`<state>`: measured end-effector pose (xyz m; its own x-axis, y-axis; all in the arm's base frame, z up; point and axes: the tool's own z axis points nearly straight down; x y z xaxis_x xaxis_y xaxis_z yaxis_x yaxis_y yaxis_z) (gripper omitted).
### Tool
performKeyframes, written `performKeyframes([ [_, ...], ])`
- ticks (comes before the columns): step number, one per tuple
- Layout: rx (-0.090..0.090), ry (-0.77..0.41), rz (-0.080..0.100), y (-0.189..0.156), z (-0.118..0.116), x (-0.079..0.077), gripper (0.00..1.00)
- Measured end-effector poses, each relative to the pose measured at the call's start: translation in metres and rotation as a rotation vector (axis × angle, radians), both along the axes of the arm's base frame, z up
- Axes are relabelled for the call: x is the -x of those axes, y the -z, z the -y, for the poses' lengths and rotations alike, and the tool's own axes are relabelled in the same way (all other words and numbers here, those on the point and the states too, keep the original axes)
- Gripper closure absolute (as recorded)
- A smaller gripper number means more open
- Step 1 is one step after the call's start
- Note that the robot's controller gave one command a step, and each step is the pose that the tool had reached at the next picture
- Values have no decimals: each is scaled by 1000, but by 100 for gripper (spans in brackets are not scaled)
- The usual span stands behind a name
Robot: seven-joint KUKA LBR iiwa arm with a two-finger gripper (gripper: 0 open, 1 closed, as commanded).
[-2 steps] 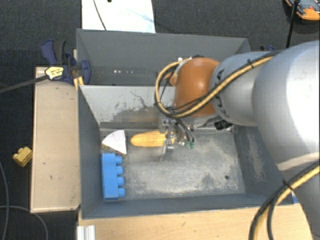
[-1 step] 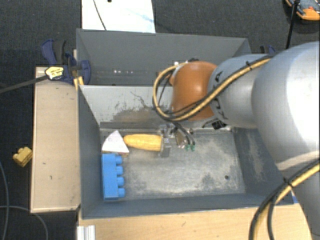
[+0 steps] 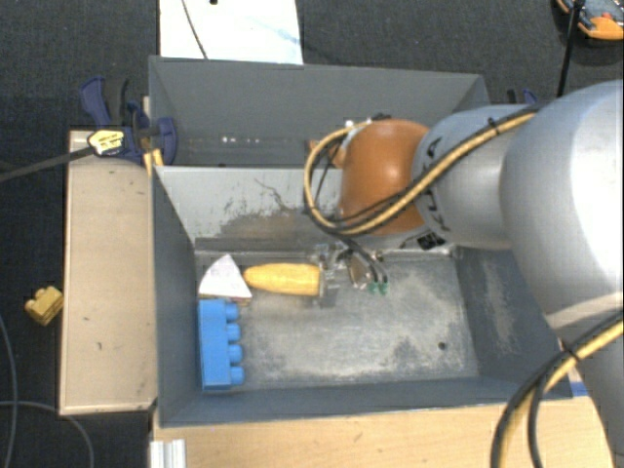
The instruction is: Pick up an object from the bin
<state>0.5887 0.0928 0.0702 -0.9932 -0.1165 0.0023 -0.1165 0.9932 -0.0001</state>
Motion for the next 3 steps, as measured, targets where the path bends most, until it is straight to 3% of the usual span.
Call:
performKeyframes([
  [1,0,-22,5,-24,-11,6,100],
  [2,-1,-30,6,-31,-6,22,100],
  [3,-3,-63,12,-206,-38,47,100],
])
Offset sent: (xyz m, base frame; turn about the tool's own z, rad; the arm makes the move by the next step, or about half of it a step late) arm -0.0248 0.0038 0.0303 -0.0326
